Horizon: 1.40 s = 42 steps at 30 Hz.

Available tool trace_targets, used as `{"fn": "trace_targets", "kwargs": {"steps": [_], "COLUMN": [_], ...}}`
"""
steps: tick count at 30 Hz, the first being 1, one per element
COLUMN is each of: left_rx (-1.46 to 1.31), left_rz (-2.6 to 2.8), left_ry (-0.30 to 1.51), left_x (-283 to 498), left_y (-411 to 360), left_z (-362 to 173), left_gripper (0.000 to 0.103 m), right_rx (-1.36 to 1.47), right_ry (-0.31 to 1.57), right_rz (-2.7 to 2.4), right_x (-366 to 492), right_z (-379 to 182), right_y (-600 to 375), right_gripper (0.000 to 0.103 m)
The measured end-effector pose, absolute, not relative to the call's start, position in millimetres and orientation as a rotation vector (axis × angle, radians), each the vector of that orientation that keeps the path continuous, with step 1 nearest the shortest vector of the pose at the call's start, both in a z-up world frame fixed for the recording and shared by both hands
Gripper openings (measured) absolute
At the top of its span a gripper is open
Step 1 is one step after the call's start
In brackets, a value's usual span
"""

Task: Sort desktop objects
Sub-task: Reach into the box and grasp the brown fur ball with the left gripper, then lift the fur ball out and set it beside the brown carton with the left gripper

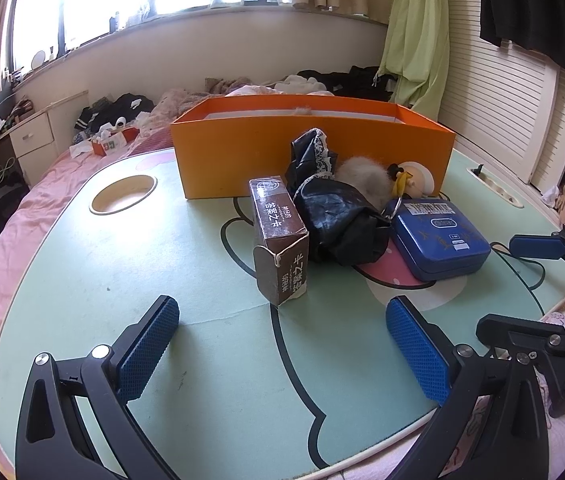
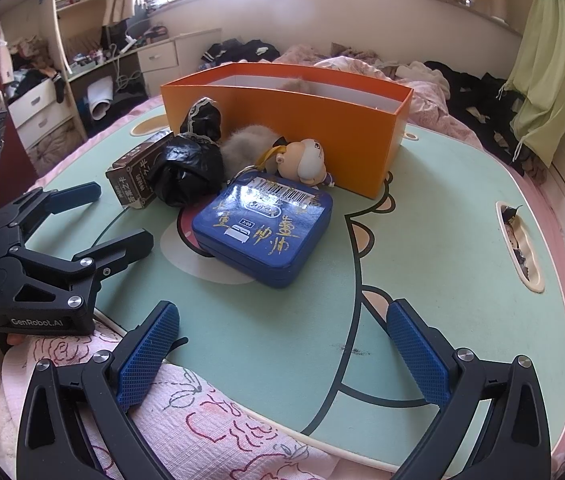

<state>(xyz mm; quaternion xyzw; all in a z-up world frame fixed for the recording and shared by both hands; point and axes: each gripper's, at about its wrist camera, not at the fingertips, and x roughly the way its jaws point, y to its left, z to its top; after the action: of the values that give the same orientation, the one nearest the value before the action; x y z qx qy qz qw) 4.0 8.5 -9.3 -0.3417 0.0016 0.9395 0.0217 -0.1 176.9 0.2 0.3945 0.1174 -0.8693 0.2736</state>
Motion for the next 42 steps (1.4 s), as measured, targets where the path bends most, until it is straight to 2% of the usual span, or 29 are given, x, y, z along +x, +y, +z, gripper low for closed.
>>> {"fn": "trace_targets", "kwargs": {"steps": [9, 15, 17, 21, 24, 25, 31, 33, 35, 39, 42], "left_rx": [-1.076, -0.907, -0.969, -1.160, -1.344, -1.424, -1.606, -1.646, -1.710, -1.686, -1.518], "left_rz": [2.924, 2.940, 2.895, 2.803, 2.805, 2.808, 2.669, 2.655, 2.624, 2.650, 2.735], "left_ry": [-0.033, -0.123, -0.089, -0.018, 0.058, 0.081, 0.123, 0.130, 0.107, 0.047, -0.029], "left_x": [8, 13, -13, -98, -166, -188, -237, -241, -246, -243, -215], "left_y": [0, -10, -3, 8, 12, 14, 35, 40, 42, 35, 26], "left_z": [-2, 57, 83, 113, 106, 100, 61, 52, 42, 41, 65], "left_gripper": [0.103, 0.102, 0.096, 0.093, 0.077, 0.068, 0.066, 0.059, 0.026, 0.025, 0.025], "right_rx": [1.052, 1.036, 1.034, 1.025, 1.018, 1.015, 0.996, 0.993, 0.992, 0.992, 0.992], "right_ry": [0.314, 0.307, 0.308, 0.309, 0.306, 0.306, 0.301, 0.300, 0.299, 0.298, 0.299], "right_rz": [-2.343, -2.347, -2.350, -2.354, -2.355, -2.355, -2.358, -2.359, -2.359, -2.359, -2.359], "right_x": [2, 4, 4, 5, 5, 6, 9, 10, 10, 9, 9], "right_z": [5, 3, 3, 2, 1, 0, -1, -1, -1, -1, -1], "right_y": [175, 177, 177, 176, 177, 178, 182, 182, 183, 183, 183], "right_gripper": [0.103, 0.103, 0.103, 0.103, 0.103, 0.103, 0.103, 0.103, 0.103, 0.103, 0.103]}}
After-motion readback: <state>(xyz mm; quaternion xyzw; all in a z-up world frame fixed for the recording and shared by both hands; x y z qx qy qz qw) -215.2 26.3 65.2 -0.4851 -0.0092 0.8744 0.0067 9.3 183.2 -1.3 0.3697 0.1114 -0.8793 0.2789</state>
